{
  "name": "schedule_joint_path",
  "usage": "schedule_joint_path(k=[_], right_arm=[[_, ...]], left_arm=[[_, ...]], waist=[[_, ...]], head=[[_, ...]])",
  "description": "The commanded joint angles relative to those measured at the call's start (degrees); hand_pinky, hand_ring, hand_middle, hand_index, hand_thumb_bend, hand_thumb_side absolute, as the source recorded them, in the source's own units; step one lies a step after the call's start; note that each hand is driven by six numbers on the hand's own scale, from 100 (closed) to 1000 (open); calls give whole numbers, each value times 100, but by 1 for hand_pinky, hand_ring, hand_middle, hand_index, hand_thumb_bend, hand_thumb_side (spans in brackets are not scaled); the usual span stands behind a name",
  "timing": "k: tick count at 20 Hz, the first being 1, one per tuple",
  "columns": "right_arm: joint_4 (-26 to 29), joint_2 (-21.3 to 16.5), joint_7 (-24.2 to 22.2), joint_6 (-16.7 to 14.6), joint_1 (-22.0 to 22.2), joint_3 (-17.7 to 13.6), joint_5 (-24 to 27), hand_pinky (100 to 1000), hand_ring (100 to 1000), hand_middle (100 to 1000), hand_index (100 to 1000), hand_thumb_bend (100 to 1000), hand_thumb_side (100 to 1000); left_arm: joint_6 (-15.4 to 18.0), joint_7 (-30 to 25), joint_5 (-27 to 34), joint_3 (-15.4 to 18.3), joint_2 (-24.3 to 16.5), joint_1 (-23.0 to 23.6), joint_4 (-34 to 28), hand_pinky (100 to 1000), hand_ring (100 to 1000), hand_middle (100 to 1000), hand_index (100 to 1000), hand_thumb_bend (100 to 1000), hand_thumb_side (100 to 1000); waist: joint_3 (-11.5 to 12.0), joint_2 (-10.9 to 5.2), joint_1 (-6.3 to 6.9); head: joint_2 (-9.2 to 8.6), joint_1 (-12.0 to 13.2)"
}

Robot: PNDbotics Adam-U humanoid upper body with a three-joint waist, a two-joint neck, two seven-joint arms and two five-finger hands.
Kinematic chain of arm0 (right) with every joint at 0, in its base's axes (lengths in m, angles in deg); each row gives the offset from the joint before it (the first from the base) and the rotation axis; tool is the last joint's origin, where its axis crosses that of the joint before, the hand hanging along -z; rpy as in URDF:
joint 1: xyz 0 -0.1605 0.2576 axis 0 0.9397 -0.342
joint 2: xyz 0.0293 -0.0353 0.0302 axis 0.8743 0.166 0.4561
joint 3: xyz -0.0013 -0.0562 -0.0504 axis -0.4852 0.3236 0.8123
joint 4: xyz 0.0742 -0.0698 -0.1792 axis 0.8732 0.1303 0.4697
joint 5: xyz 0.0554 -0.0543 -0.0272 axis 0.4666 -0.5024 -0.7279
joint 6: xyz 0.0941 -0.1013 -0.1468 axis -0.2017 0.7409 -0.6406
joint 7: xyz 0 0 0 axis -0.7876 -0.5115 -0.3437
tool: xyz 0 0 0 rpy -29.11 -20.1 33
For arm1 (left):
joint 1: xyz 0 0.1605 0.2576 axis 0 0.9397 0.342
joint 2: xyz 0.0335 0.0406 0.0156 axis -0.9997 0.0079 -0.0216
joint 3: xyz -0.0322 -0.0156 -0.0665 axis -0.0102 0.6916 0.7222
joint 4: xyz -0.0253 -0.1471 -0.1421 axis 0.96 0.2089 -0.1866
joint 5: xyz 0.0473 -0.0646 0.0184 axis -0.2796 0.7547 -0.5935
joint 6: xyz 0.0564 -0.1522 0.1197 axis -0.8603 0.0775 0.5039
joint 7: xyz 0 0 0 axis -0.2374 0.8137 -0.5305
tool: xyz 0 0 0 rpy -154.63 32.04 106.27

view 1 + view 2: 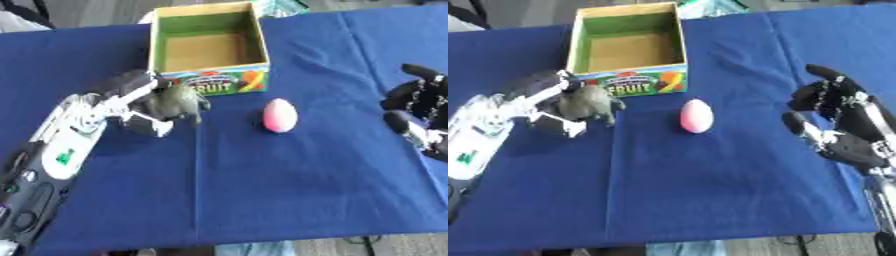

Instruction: Pick up objects on the table and place them in the box.

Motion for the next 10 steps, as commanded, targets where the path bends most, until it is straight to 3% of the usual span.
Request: schedule_joint_path(k=[1,5,10], right_arm=[[43,-91,5,-2,-8,-12,-22,718,649,602,913,505,281],[46,-96,-2,-6,-16,-6,-16,718,649,602,913,504,281],[44,-86,-20,-5,-29,13,-8,717,649,601,914,504,281]], left_arm=[[6,52,15,93,-249,-198,-254,731,612,405,709,100,182],[113,93,156,103,-730,-732,-234,738,618,406,711,100,180],[235,139,-1,190,-774,-1189,256,754,631,416,719,100,177]], waist=[[-16,-127,0],[-69,-120,1],[-152,-113,-3]], head=[[29,-13],[29,6],[29,38]])
